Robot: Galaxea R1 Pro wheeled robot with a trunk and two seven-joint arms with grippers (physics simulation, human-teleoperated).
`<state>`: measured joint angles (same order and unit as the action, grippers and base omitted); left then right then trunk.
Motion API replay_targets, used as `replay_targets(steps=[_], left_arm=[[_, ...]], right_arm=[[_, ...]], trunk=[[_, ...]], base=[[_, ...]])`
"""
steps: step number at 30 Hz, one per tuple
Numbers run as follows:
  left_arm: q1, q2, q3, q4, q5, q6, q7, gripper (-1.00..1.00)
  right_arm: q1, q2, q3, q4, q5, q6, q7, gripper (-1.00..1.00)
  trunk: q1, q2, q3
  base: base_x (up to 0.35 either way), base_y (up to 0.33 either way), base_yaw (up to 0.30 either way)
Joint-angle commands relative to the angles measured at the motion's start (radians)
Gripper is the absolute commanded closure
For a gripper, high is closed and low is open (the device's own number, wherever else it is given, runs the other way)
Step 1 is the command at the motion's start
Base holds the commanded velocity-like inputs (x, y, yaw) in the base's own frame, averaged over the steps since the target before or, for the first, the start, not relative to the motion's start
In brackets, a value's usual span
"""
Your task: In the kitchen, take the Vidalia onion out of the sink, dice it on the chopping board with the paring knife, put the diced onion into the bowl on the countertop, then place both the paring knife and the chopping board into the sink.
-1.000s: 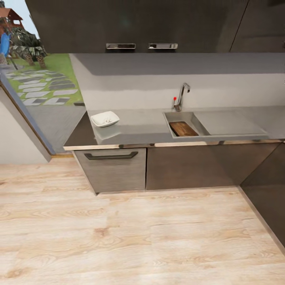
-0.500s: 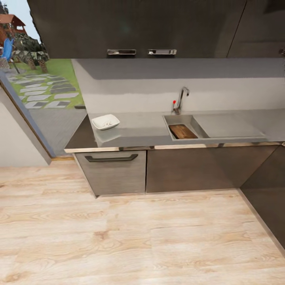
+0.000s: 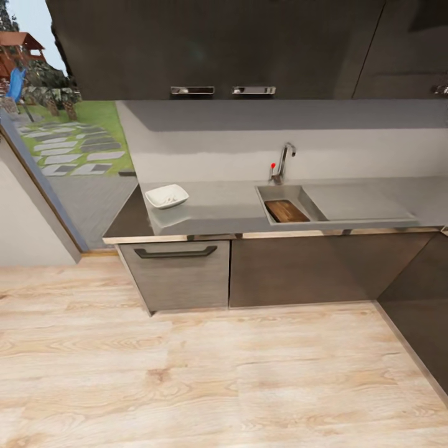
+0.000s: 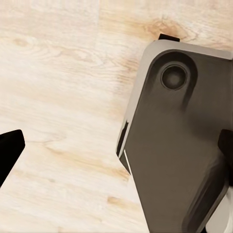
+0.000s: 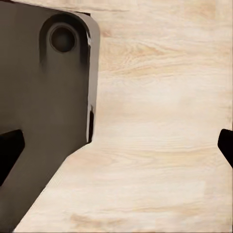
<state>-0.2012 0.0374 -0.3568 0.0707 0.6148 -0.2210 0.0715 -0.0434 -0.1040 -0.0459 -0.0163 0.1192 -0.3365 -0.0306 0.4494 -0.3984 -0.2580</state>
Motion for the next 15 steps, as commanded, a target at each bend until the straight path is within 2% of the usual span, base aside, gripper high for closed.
replay_targets(steps=[1, 3, 6, 15], left_arm=[[-0.001, -0.001, -0.008, 0.003, 0.003, -0.005, 0.002, -1.00], [-0.001, -0.001, -0.008, 0.003, 0.003, -0.005, 0.001, -1.00], [-0.001, -0.004, -0.008, 0.003, 0.004, -0.004, -0.002, -1.00], [-0.001, -0.002, -0.009, 0.005, 0.005, 0.003, 0.003, -1.00]], right_arm=[[0.003, 0.000, -0.005, 0.001, -0.014, 0.003, -0.003, -1.00], [0.008, 0.001, -0.005, 0.001, -0.058, 0.024, -0.003, -1.00], [0.009, 0.006, -0.007, -0.004, -0.081, 0.063, -0.003, -1.00], [0.010, 0.009, -0.014, -0.025, -0.090, 0.086, -0.003, -1.00]], trunk=[[0.001, -0.002, 0.000], [0.001, -0.002, 0.003], [0.001, -0.002, 0.008], [0.001, -0.002, 0.022]], base=[[0.000, 0.000, 0.000], [0.000, 0.000, 0.000], [0.000, 0.000, 0.000], [0.000, 0.000, 0.000]])
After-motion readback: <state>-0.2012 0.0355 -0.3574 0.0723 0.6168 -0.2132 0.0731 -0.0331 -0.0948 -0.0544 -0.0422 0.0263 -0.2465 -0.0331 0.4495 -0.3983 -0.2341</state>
